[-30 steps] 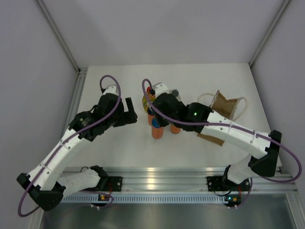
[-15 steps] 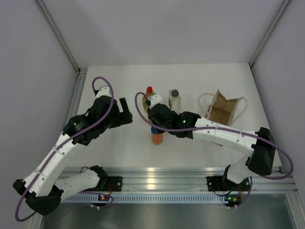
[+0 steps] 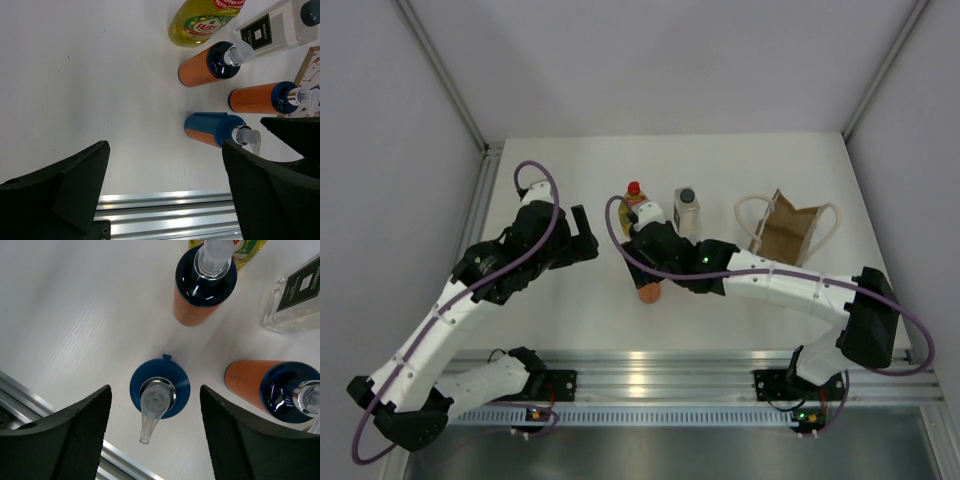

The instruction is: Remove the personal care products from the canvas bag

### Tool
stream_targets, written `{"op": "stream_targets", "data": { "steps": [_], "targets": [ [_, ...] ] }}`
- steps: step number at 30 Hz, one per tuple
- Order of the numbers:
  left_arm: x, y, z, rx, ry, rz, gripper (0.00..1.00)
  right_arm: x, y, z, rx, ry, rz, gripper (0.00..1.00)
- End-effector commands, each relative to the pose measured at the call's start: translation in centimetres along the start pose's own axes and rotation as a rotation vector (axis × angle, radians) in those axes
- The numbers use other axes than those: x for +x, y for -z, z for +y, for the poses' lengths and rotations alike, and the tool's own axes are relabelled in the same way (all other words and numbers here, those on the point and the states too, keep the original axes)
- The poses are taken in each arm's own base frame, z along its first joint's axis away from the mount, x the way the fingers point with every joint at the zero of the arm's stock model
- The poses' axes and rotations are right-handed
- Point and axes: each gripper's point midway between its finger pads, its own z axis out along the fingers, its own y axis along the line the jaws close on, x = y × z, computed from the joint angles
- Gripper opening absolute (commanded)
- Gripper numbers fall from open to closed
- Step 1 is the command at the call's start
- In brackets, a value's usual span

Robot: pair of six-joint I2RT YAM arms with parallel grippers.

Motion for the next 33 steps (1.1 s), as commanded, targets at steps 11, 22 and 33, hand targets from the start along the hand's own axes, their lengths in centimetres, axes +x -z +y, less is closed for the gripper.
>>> {"op": "stream_targets", "data": {
  "steps": [11,22,33],
  "targets": [
    [-4.1,0.1,1.7,-0.178,-0.165,-0.09,0.98,-6.4,6.3,-5.9,0.117,-0.152,-0.179,0.99],
    [-7.3,0.7,10.1,-0.49,-0.062,-0.151,0.98,-5.7,15.9,-17.4,0.449,-0.236,-0.251,0.99],
    [-5.6,4.8,11.9,-0.441,0.068,-0.243,0.98,-1.8,22.4,-20.5,0.516,-0.302,-0.256,0.99]
  ]
}}
